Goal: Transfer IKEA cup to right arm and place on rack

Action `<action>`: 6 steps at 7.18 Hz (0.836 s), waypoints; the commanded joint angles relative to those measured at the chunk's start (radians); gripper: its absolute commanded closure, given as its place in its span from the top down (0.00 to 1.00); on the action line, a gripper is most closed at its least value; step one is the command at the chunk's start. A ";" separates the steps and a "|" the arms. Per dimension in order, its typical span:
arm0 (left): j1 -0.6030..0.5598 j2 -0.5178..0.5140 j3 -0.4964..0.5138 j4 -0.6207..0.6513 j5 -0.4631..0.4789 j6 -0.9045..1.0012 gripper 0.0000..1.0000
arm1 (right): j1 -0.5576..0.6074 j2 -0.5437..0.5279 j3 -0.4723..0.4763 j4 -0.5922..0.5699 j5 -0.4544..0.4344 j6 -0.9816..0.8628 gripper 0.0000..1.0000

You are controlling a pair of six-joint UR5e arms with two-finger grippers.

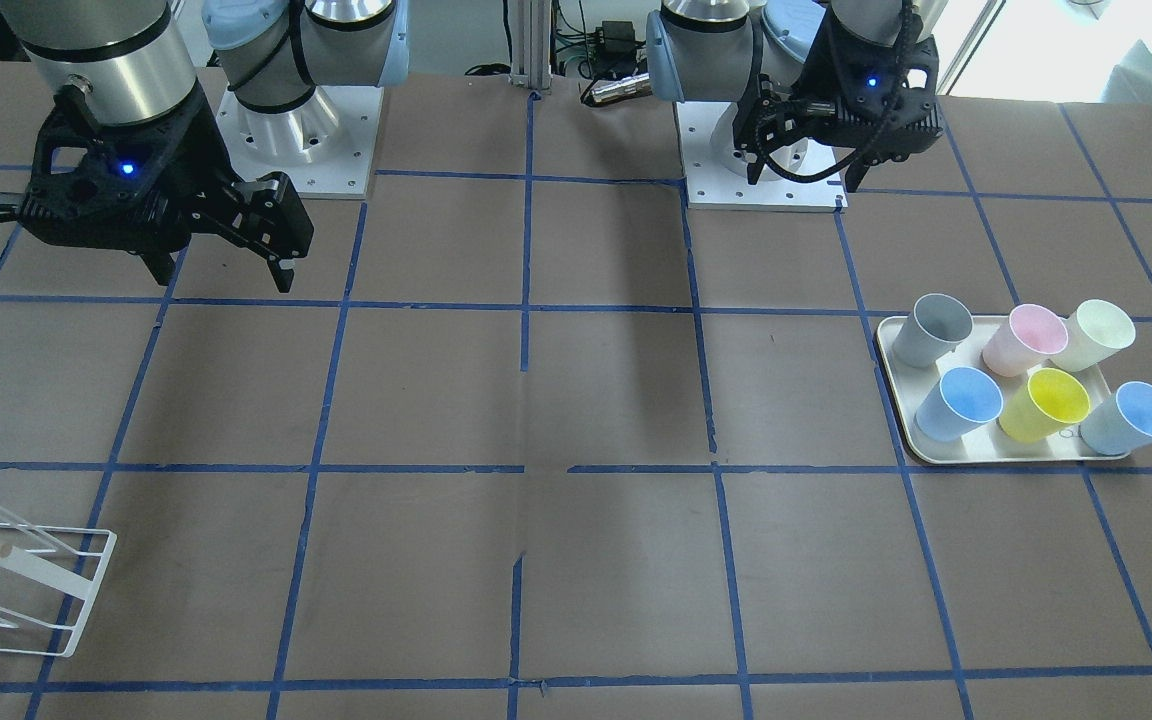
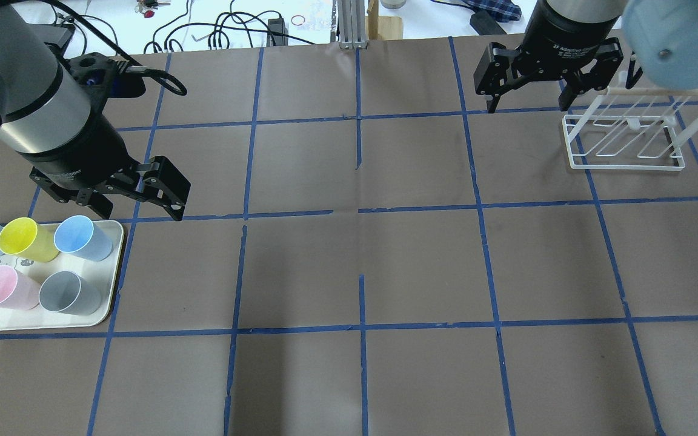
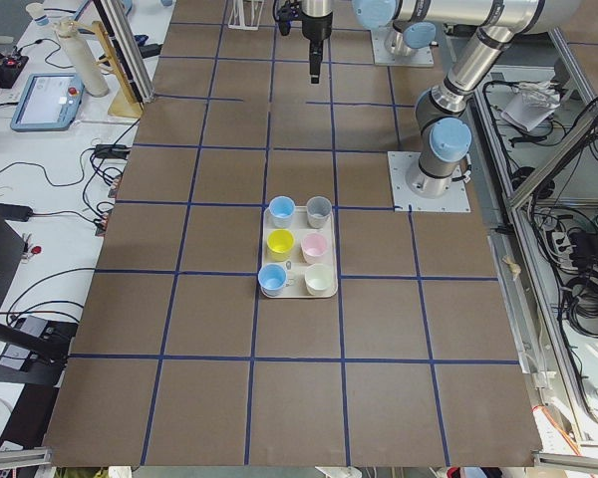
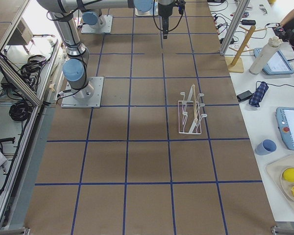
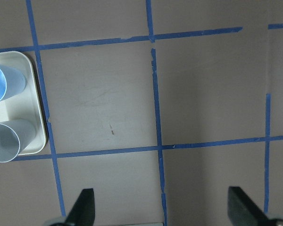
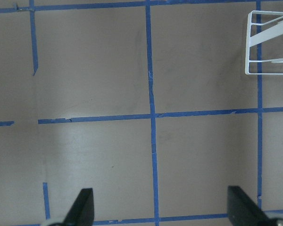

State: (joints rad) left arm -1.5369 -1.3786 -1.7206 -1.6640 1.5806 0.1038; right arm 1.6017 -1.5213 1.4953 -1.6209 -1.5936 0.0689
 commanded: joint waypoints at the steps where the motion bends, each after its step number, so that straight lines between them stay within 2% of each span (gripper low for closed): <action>1: 0.052 -0.020 -0.002 0.000 0.002 0.004 1.00 | -0.002 -0.002 0.000 0.006 0.003 0.002 1.00; 2: 0.122 -0.033 -0.002 0.001 0.001 0.060 1.00 | 0.001 0.006 0.000 0.004 0.004 0.002 1.00; 4: 0.275 -0.065 -0.002 0.030 -0.002 0.361 1.00 | -0.003 -0.002 -0.001 0.004 0.004 0.003 1.00; 5: 0.359 -0.092 -0.004 0.108 -0.004 0.516 1.00 | -0.008 -0.005 -0.003 0.000 -0.002 0.003 1.00; 6: 0.421 -0.118 -0.014 0.133 -0.002 0.633 1.00 | 0.000 -0.013 -0.003 -0.008 0.006 0.000 1.00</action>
State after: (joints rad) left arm -1.2012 -1.4657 -1.7265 -1.5774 1.5782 0.5773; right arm 1.5974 -1.5263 1.4932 -1.6218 -1.5915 0.0712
